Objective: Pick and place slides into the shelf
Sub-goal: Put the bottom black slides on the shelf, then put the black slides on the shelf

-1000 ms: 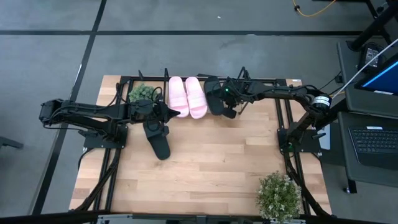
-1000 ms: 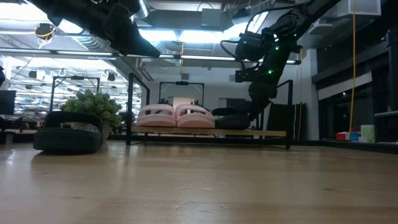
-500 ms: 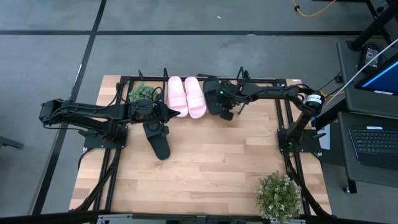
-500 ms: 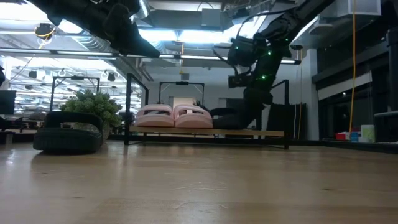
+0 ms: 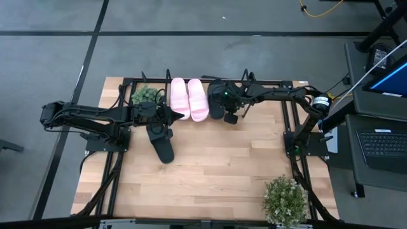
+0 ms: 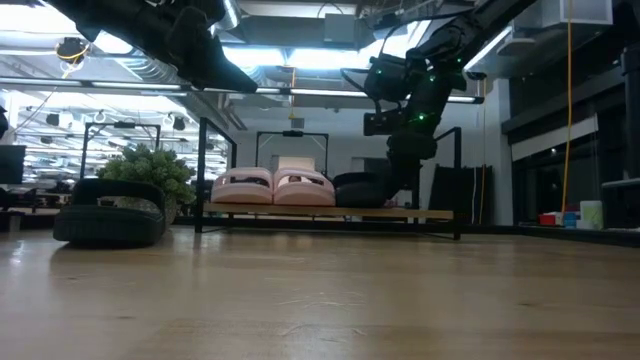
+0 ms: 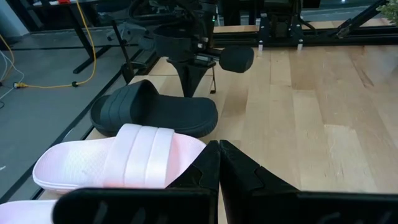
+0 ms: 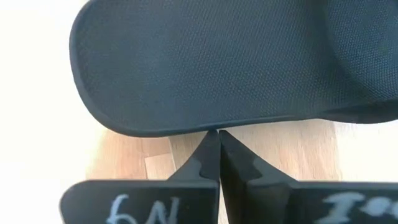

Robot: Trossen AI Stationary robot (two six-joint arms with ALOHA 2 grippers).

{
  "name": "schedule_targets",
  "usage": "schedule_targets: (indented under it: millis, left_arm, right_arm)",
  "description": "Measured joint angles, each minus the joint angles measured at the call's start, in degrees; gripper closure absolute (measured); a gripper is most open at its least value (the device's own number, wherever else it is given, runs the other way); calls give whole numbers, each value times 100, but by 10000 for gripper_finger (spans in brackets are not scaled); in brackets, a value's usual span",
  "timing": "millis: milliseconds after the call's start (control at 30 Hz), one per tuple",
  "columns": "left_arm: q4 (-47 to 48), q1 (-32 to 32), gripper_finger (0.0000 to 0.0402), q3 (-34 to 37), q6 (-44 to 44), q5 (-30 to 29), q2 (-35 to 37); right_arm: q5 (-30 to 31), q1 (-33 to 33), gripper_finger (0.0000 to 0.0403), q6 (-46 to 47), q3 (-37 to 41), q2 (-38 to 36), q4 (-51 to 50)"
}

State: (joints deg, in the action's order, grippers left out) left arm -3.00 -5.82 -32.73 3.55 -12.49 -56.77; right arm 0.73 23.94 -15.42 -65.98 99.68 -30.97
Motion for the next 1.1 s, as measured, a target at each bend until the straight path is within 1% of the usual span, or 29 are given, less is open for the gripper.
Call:
schedule_targets:
  millis: [233,367,433,567,767,867,967,1100]
  left_arm:
    - [3,0,400,0,-4,0,0]
    - [1,0,400,0,-7,0,0]
    - [1,0,400,0,-7,0,0]
    - [1,0,400,0,-9,0,0]
    - [7,0,400,0,-76,0,0]
    - [114,0,400,-2,-190,0,2]
    - [234,0,400,-2,-157,-2,2]
    - [362,0,400,-2,-162,-2,2]
  right_arm:
    - [93,0,401,11,-2,-2,-80]
    - [208,4,402,0,-65,-2,-513]
    - [214,4,401,9,-213,-2,-870]
    - [218,-35,402,6,-657,-2,-1213]
    - [219,-245,402,-142,-1290,-15,-1307]
    - [256,-400,402,-155,-1491,-19,-1281]
    - [446,-558,402,-177,-1560,-123,-1079]
    - [520,-740,402,-138,-1212,-436,-379]
